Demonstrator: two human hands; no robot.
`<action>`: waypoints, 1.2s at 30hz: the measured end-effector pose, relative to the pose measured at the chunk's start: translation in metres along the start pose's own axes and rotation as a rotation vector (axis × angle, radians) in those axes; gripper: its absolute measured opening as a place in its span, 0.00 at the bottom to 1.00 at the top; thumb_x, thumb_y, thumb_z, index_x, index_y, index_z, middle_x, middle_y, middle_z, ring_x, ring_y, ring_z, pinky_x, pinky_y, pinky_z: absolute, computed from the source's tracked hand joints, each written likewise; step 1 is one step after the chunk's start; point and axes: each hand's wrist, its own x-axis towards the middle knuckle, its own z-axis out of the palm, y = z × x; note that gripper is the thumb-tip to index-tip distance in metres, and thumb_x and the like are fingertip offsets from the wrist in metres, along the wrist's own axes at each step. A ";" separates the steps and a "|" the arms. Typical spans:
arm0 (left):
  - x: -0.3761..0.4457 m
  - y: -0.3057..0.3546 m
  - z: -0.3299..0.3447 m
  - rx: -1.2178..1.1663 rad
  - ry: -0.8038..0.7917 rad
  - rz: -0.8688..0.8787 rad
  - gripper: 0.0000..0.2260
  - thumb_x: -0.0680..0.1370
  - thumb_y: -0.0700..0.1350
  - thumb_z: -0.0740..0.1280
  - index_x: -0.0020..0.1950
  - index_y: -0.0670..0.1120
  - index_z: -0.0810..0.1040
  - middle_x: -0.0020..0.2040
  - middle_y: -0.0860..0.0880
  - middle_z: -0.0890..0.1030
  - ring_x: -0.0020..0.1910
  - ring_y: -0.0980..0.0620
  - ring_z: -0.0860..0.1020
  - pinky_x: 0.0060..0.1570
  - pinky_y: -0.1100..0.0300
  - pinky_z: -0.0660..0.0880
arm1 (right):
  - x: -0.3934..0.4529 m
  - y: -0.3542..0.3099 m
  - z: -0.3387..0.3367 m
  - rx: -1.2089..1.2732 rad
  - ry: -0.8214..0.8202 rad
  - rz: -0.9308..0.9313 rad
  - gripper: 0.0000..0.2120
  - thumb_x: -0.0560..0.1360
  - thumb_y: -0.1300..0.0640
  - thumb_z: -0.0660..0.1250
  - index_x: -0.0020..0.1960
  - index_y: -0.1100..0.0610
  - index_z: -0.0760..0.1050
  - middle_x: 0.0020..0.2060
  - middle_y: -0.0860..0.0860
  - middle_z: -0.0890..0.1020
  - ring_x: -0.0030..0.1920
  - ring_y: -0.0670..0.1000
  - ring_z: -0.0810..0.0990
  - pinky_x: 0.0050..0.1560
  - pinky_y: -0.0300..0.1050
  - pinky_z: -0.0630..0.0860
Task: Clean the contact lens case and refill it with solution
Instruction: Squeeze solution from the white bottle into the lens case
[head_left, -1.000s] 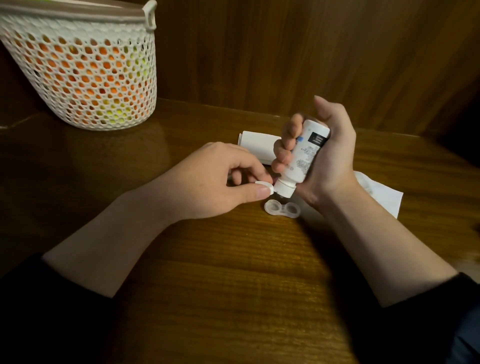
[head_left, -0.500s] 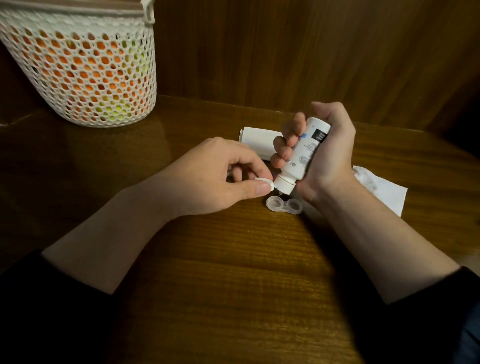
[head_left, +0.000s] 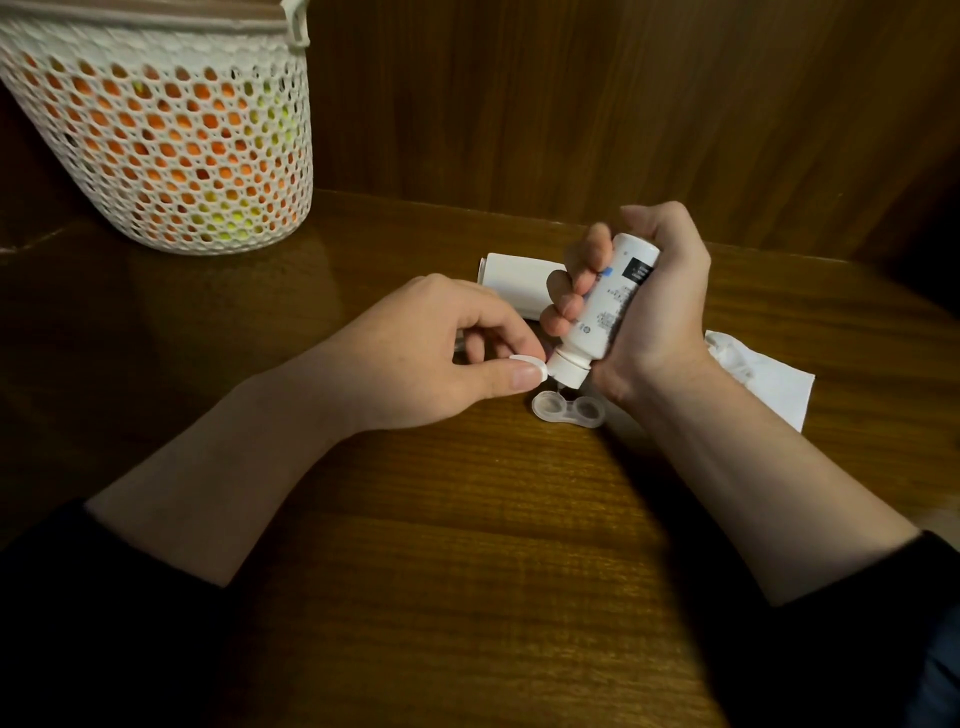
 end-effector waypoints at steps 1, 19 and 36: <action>0.000 0.000 0.000 0.004 -0.001 0.002 0.06 0.78 0.51 0.77 0.55 0.57 0.88 0.49 0.55 0.85 0.43 0.56 0.81 0.45 0.54 0.83 | 0.000 0.000 0.000 -0.001 0.000 -0.002 0.18 0.77 0.48 0.60 0.31 0.55 0.70 0.25 0.50 0.72 0.25 0.50 0.68 0.28 0.41 0.69; 0.000 0.001 -0.001 -0.004 -0.012 -0.005 0.07 0.78 0.51 0.77 0.55 0.56 0.88 0.50 0.55 0.85 0.46 0.52 0.82 0.48 0.43 0.83 | -0.001 -0.001 0.002 -0.013 -0.008 -0.018 0.19 0.77 0.49 0.59 0.30 0.55 0.70 0.25 0.50 0.72 0.25 0.50 0.68 0.28 0.40 0.69; 0.000 -0.001 0.001 0.005 0.004 0.004 0.06 0.77 0.52 0.76 0.54 0.57 0.88 0.48 0.57 0.85 0.41 0.59 0.80 0.41 0.63 0.79 | -0.003 -0.002 0.005 -0.030 0.021 -0.020 0.20 0.79 0.50 0.57 0.30 0.55 0.69 0.25 0.50 0.70 0.25 0.50 0.67 0.28 0.40 0.69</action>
